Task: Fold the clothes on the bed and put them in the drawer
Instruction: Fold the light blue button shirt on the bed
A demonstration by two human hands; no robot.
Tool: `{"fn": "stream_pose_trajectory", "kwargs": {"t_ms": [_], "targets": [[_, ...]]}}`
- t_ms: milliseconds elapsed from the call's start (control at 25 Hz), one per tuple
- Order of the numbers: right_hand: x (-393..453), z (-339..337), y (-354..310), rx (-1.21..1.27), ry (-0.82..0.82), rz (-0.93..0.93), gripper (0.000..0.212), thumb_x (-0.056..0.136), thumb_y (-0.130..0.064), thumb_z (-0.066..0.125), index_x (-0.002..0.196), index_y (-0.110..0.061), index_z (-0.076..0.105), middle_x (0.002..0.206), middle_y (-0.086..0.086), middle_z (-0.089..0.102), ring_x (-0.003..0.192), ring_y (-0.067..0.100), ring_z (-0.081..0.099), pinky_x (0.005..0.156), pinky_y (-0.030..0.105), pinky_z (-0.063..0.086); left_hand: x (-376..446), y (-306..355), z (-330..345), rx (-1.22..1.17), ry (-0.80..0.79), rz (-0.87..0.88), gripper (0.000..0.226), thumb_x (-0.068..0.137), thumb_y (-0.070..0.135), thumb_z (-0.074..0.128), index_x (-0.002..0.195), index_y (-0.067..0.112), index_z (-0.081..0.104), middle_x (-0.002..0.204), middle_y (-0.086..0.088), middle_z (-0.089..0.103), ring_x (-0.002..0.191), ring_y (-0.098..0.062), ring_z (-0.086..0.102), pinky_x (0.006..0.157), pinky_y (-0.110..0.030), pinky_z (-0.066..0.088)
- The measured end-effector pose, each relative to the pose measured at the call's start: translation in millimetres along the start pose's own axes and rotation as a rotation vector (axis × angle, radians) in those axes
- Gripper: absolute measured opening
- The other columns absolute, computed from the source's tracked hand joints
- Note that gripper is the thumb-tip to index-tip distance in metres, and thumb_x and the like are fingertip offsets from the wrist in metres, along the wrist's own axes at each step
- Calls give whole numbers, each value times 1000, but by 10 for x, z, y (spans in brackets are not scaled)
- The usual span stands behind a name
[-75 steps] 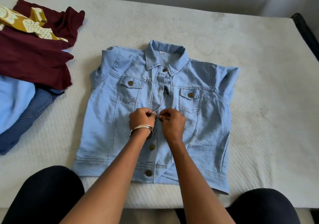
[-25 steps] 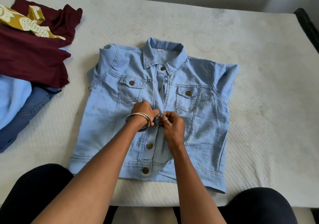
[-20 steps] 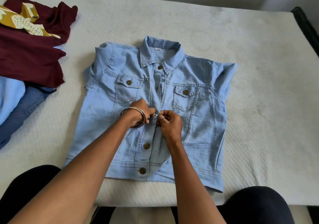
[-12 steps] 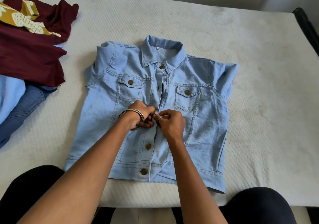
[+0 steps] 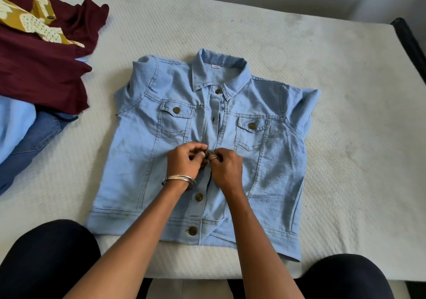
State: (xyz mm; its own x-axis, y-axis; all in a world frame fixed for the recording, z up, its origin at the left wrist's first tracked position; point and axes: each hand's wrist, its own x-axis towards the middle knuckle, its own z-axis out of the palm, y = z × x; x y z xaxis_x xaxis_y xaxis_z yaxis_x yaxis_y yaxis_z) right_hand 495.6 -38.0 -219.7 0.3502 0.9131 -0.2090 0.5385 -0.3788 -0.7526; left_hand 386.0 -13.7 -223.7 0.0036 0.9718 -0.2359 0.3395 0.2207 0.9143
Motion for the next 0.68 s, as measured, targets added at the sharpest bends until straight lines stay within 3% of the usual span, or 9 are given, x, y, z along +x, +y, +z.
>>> {"fn": "stream_pose_trajectory", "kwargs": {"t_ms": [160, 240, 360, 520, 680], "targets": [[65, -85, 91, 77, -99, -31, 28, 86, -2, 57, 59, -4, 48, 53, 2, 40, 54, 14, 35, 52, 30, 25, 20, 50, -4, 142, 9, 117, 23, 72, 4, 80, 94, 11, 77, 87, -7, 75, 74, -12, 68, 74, -14, 53], [74, -126, 95, 78, -144, -52, 23, 88, -4, 58, 67, 4, 52, 57, 11, 43, 56, 14, 36, 53, 30, 27, 74, 124, -26, 233, -8, 120, 20, 73, 3, 79, 91, 10, 78, 84, -9, 75, 75, -15, 69, 79, -25, 55], [129, -122, 111, 2, -126, -57, 22, 87, -8, 61, 69, 6, 58, 63, 25, 55, 59, 25, 45, 57, 35, 37, 51, 293, 23, 544, -3, 118, 20, 79, 5, 68, 93, 16, 77, 90, -11, 74, 93, -30, 67, 83, -37, 53], [186, -103, 78, -17, -129, -18, 22, 85, -11, 60, 71, 4, 68, 65, 23, 64, 71, 39, 61, 67, 43, 51, 32, 432, 43, 632, 19, -5, 24, 80, 7, 60, 90, 21, 76, 98, -12, 72, 101, -34, 62, 83, -38, 50], [192, -122, 96, 53, -149, 4, 25, 86, -12, 62, 62, -6, 68, 55, 9, 61, 60, 27, 60, 62, 37, 49, 157, 433, -21, 623, -93, 6, 19, 78, 7, 65, 84, 20, 78, 91, -6, 74, 95, -29, 66, 83, -36, 54]]}}
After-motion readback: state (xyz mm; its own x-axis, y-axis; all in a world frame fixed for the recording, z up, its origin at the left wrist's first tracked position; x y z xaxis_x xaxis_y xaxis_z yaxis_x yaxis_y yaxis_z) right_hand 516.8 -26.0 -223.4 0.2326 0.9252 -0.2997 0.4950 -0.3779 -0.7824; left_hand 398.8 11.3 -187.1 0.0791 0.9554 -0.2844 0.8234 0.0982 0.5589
